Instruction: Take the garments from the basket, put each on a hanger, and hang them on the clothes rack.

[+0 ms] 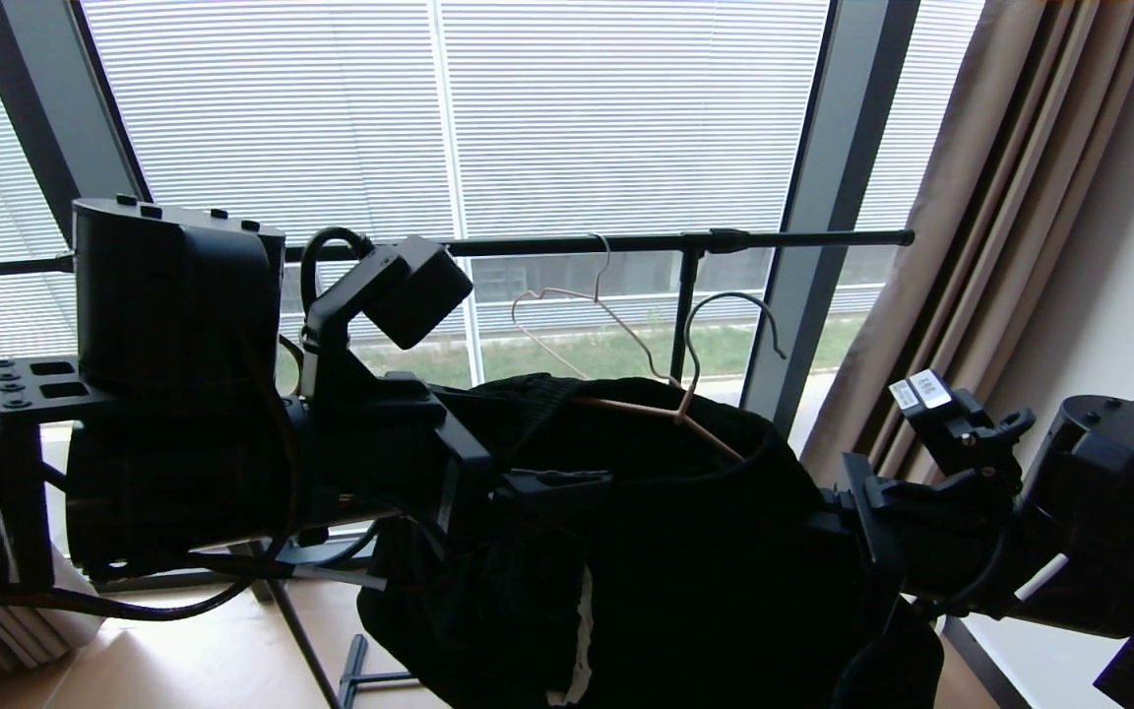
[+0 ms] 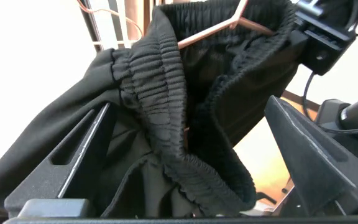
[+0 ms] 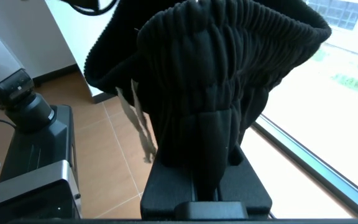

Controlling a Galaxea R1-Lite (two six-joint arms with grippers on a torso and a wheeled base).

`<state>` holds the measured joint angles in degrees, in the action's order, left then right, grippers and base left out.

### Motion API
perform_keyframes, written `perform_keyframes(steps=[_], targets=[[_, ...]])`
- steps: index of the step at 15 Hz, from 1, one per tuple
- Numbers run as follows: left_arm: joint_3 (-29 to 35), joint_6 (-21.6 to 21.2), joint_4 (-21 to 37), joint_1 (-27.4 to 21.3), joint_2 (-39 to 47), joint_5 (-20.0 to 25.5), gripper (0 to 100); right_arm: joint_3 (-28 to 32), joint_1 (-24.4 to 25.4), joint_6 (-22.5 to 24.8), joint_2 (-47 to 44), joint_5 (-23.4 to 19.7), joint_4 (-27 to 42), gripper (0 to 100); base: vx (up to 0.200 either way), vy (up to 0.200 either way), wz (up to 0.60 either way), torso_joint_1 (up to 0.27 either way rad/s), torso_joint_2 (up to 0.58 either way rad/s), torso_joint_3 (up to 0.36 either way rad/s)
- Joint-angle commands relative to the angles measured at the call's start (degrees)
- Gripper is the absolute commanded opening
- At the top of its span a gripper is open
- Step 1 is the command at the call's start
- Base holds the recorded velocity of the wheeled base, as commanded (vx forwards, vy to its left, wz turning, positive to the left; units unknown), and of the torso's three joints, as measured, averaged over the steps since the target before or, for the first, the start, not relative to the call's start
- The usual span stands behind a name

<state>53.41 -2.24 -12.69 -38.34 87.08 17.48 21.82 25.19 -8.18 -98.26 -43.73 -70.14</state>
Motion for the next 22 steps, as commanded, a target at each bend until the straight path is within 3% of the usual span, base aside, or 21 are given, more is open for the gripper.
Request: perform_keyframes(steps=[1, 3, 7, 8, 9, 16, 18, 19, 21, 22], targets=[[-0.1, 0.1, 0.1, 0.0, -1.0, 0.0, 100, 0.1, -0.4, 0.0, -0.3, -0.1, 0.0, 0, 0.000, 0.000, 0.00, 0.000, 0.00, 0.000], [-0.4, 0.1, 0.2, 0.1, -1.0, 0.0, 100, 0.2, -0.5, 0.0, -0.3, -0.1, 0.0, 0, 0.000, 0.000, 0.00, 0.000, 0.00, 0.000], [1.5, 0.1, 5.7, 0.1, -0.8, -0.1, 100, 0.1, -0.6, 0.0, -0.2, -0.1, 0.0, 0, 0.000, 0.000, 0.00, 0.000, 0.00, 0.000], [4.9, 0.1, 12.4, 0.2, -0.9, -0.1, 100, 0.1, -0.5, 0.0, -0.3, -0.1, 0.0, 0, 0.000, 0.000, 0.00, 0.000, 0.00, 0.000], [5.6, 0.1, 13.8, 0.3, -1.0, -0.2, 100, 0.1, -0.6, 0.0, -0.3, -0.1, 0.0, 0, 0.000, 0.000, 0.00, 0.000, 0.00, 0.000], [4.2, -0.2, 14.0, 2.6, -5.2, -0.3, 100, 0.0, -0.9, 0.1, -0.4, -1.0, 0.0, 0, 0.000, 0.000, 0.00, 0.000, 0.00, 0.000], [3.2, -0.6, 13.7, 4.7, -7.4, -0.2, 100, -0.1, -2.7, 0.1, -0.4, -4.7, 0.0, 0, 0.000, 0.000, 0.00, 0.000, 0.00, 0.000], [2.8, -2.7, 13.6, 7.8, -9.4, 0.3, 100, 0.0, -5.1, 0.3, -0.3, -10.6, 0.0, 0, 0.000, 0.000, 0.00, 0.000, 0.00, 0.000], [2.1, -8.1, 13.8, 12.1, -9.6, 1.4, 100, 0.6, -6.9, 0.3, -0.7, -16.2, 0.1, 0, 0.000, 0.000, 0.00, 0.000, 0.00, 0.000], [2.1, -11.6, 13.9, 15.9, -9.5, 6.5, 100, 1.4, -7.2, 0.4, -2.3, -18.9, -0.1, 0, 0.000, 0.000, 0.00, 0.000, 0.00, 0.000]])
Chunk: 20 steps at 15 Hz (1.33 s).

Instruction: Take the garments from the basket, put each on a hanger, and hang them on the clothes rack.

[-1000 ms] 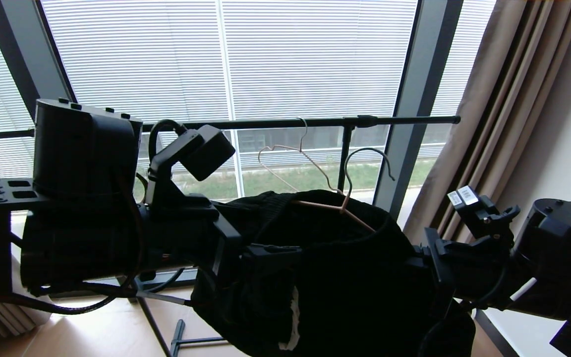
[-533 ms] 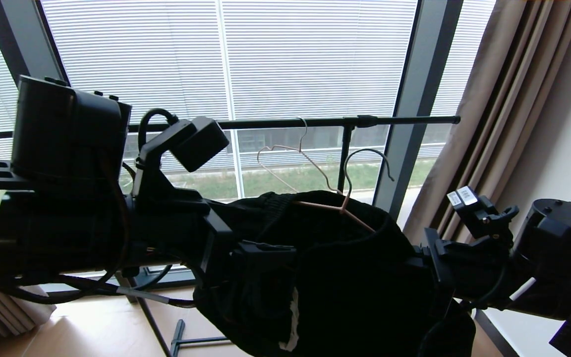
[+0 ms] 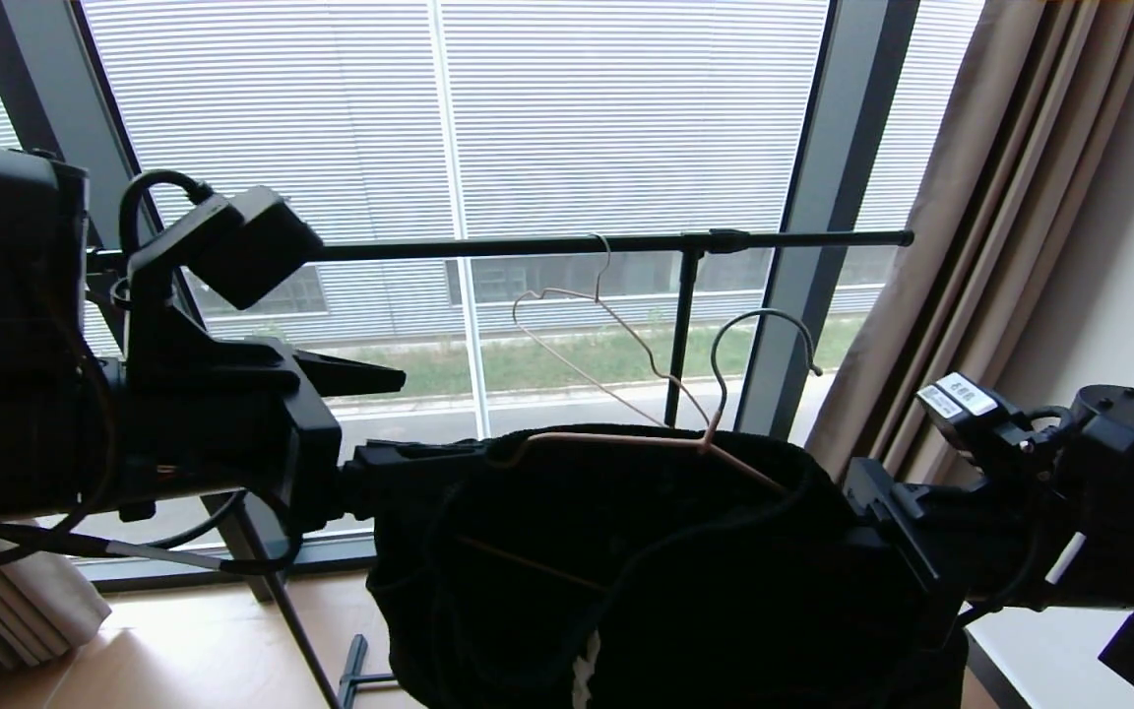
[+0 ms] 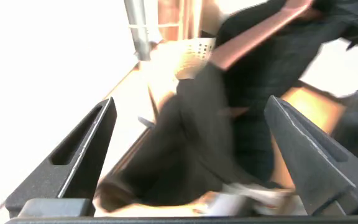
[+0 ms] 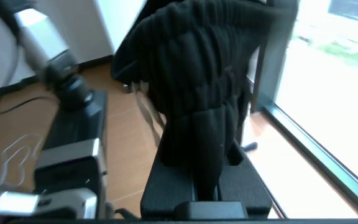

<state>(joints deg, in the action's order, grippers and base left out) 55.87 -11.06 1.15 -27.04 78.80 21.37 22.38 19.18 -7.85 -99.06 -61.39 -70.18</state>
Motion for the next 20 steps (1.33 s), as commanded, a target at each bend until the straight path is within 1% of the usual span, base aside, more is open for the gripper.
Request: perform_keyframes(steps=[1, 3, 4, 5, 6, 7, 8, 9, 11, 12, 13, 16, 17, 20], targets=[[-0.1, -4.9, 0.2, 8.4, -1.0, 9.1, 100, 2.0, -1.2, 0.1, -2.6, -3.3, -0.2, 0, 0.000, 0.000, 0.00, 0.000, 0.00, 0.000], [0.6, -7.0, 0.3, 11.2, -0.8, 14.9, 100, 2.9, -1.2, 0.2, -4.8, -5.6, -1.5, 0, 0.000, 0.000, 0.00, 0.000, 0.00, 0.000], [0.0, -8.2, 0.3, 12.4, -0.7, 20.1, 100, 2.6, -1.2, 0.2, -6.8, -6.3, -4.9, 0, 0.000, 0.000, 0.00, 0.000, 0.00, 0.000], [-0.7, -9.4, 0.3, 14.3, -0.8, 27.6, 100, 2.2, -2.0, 0.0, -8.0, -6.5, -7.4, 0, 0.000, 0.000, 0.00, 0.000, 0.00, 0.000], [-0.6, -9.9, 0.3, 15.0, -0.8, 29.3, 100, 2.1, -2.1, -0.1, -8.1, -6.5, -7.8, 0, 0.000, 0.000, 0.00, 0.000, 0.00, 0.000], [-0.6, -14.7, 0.3, 18.4, 0.2, 33.7, 100, 2.0, -2.3, -0.1, -8.2, -7.0, -8.1, 0, 0.000, 0.000, 0.00, 0.000, 0.00, 0.000], [-0.6, -16.0, 0.5, 18.7, 0.7, 33.7, 100, 2.1, -2.3, -0.1, -8.2, -7.1, -8.1, 0, 0.000, 0.000, 0.00, 0.000, 0.00, 0.000], [-0.7, -22.9, 3.6, 19.7, 1.7, 34.0, 100, 2.1, -2.4, -0.1, -8.1, -7.7, -8.2, 0, 0.000, 0.000, 0.00, 0.000, 0.00, 0.000], [-0.7, -30.8, 7.6, 19.7, 2.2, 34.0, 100, 2.1, -2.9, -0.1, -7.8, -7.9, -8.1, 0, 0.000, 0.000, 0.00, 0.000, 0.00, 0.000], [-0.8, -36.3, 8.3, 20.5, 3.9, 34.1, 100, 2.1, -3.0, -0.1, -7.6, -8.0, -8.2, 0, 0.000, 0.000, 0.00, 0.000, 0.00, 0.000], [-0.8, -39.6, 8.3, 21.0, 5.4, 34.3, 100, 2.1, -3.1, -0.1, -7.4, -8.6, -8.2, 0, 0.000, 0.000, 0.00, 0.000, 0.00, 0.000], [-0.8, -40.7, 8.2, 19.7, 5.8, 34.4, 100, 2.0, -3.4, -0.1, -6.1, -9.5, -8.1, 0, 0.000, 0.000, 0.00, 0.000, 0.00, 0.000], [-0.8, -40.8, 8.2, 18.2, 6.1, 34.3, 100, 2.0, -3.4, -0.1, -5.8, -9.5, -8.1, 0, 0.000, 0.000, 0.00, 0.000, 0.00, 0.000], [-0.6, -41.7, 7.9, 17.5, 7.6, 34.3, 100, 1.4, -3.4, -0.2, -4.3, -10.6, -8.1, 0, 0.000, 0.000, 0.00, 0.000, 0.00, 0.000]])
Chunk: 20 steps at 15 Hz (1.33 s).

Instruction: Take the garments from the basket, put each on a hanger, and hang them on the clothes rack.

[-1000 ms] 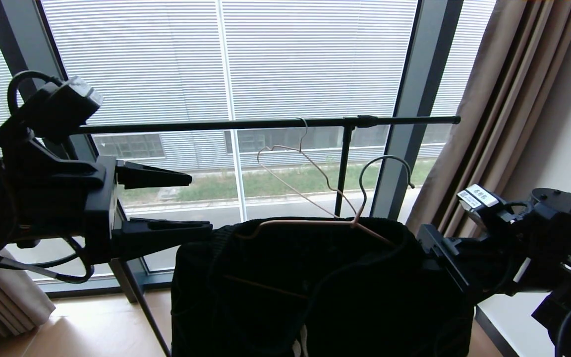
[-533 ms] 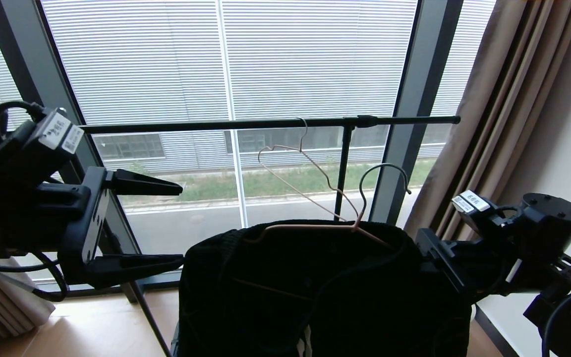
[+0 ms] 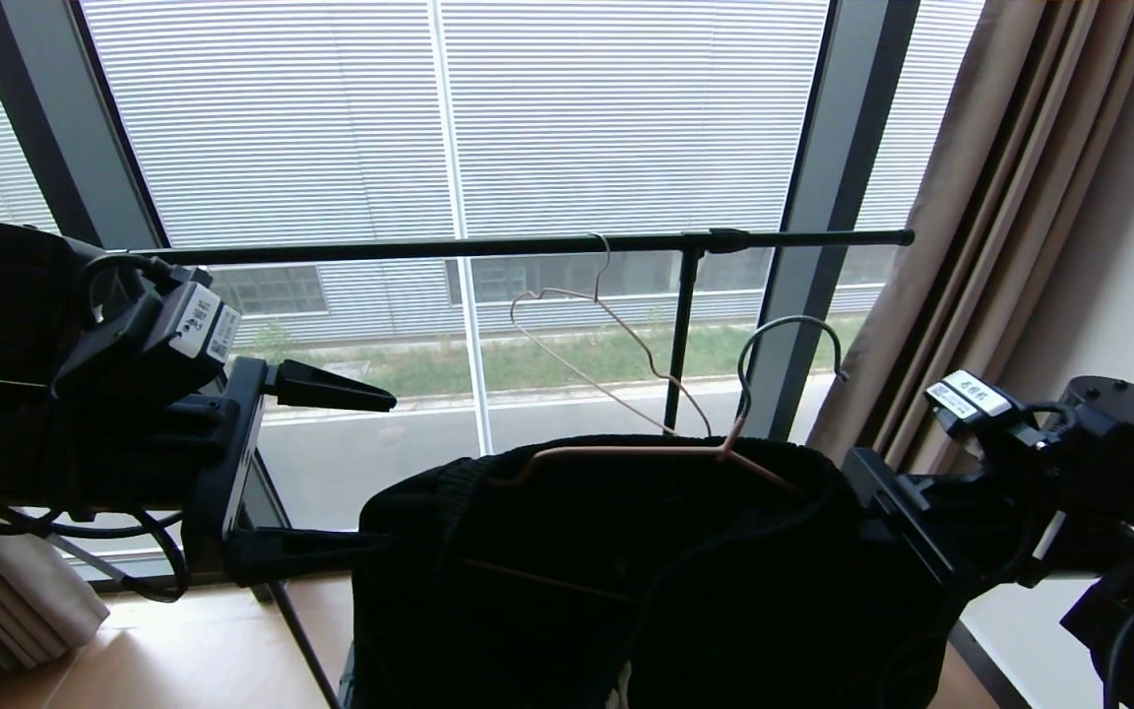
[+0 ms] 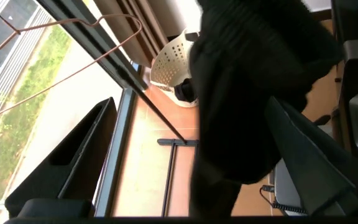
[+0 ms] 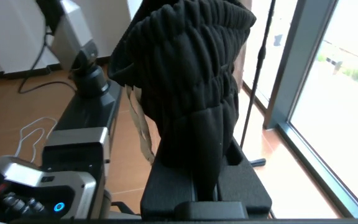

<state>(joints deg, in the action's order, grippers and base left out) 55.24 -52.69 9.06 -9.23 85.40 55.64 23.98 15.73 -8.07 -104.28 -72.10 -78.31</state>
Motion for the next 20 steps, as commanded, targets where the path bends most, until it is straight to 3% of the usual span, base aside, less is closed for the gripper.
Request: perform_keyframes(steps=[1, 7, 11, 20], targets=[[0.2, 0.0, 0.0, -1.1, 1.4, 0.0, 100, -0.4, 0.0, 0.0, 1.7, -0.4, 0.0, 0, 0.000, 0.000, 0.00, 0.000, 0.00, 0.000], [5.2, 0.8, 0.2, -6.0, 6.0, -0.9, 100, -1.0, 0.4, 0.0, 3.0, -0.5, 0.0, 0, 0.000, 0.000, 0.00, 0.000, 0.00, 0.000], [9.3, 4.6, 0.3, -11.3, 9.3, -6.2, 100, -1.7, 1.1, 0.1, 3.7, -0.5, -0.1, 0, 0.000, 0.000, 0.00, 0.000, 0.00, 0.000], [11.2, 10.1, 0.3, -17.0, 9.3, -9.6, 100, -1.7, 4.0, 0.1, 3.3, 0.4, -0.1, 0, 0.000, 0.000, 0.00, 0.000, 0.00, 0.000]])
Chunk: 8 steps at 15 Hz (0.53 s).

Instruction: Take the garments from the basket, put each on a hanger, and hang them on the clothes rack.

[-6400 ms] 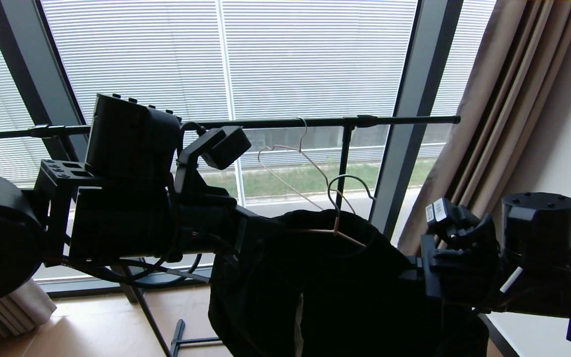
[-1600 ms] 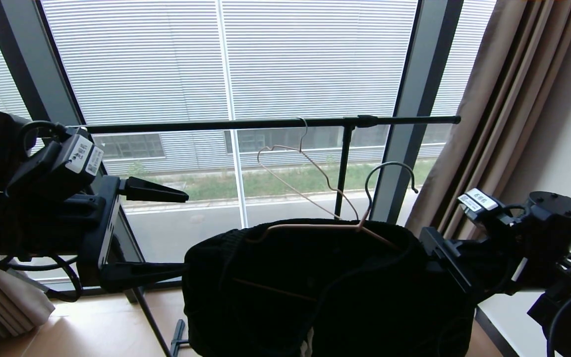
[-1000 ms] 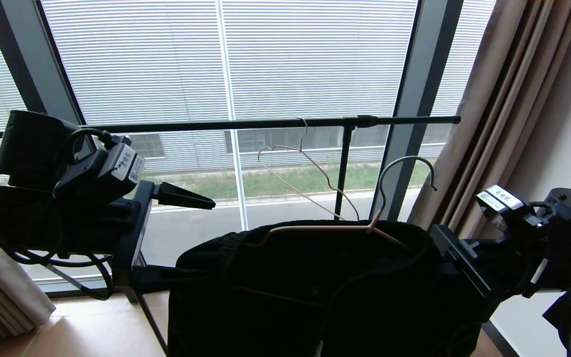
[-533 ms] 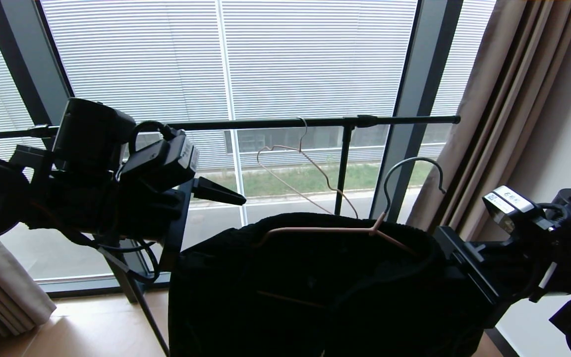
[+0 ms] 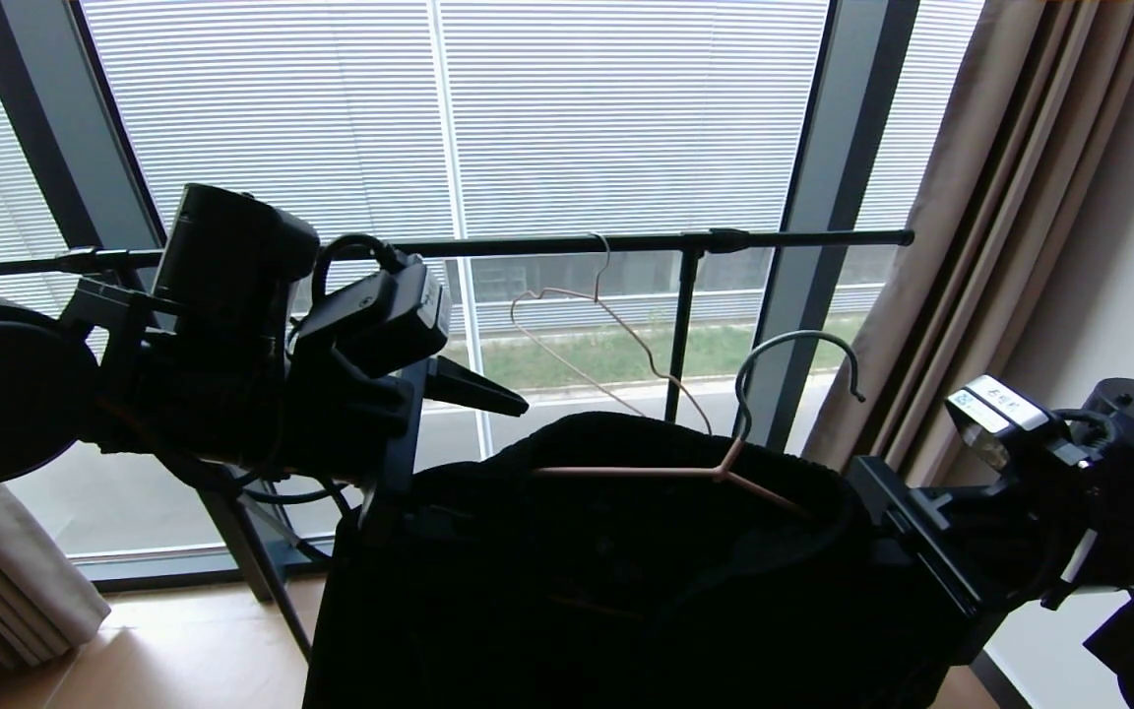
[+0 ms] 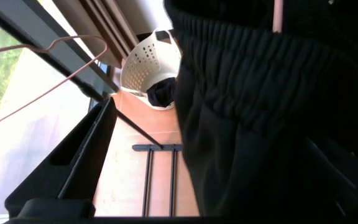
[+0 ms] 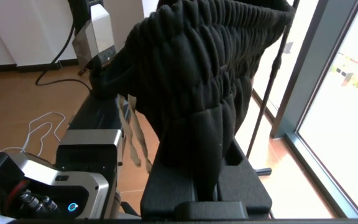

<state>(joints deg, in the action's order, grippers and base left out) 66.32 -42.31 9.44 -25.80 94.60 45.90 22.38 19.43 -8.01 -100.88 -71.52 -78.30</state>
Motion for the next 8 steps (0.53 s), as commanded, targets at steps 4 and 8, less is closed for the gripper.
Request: perform_keyframes(steps=[4, 8], targets=[[-0.1, 1.3, 0.0, -2.3, 0.7, -1.9, 100, -0.1, 1.3, -0.1, 0.5, 1.0, -0.1, 0, 0.000, 0.000, 0.00, 0.000, 0.00, 0.000], [-0.1, 1.4, -0.1, -2.2, 0.8, -1.9, 0, 0.3, 0.8, -0.1, 0.4, 1.0, -0.1, 0, 0.000, 0.000, 0.00, 0.000, 0.00, 0.000]])
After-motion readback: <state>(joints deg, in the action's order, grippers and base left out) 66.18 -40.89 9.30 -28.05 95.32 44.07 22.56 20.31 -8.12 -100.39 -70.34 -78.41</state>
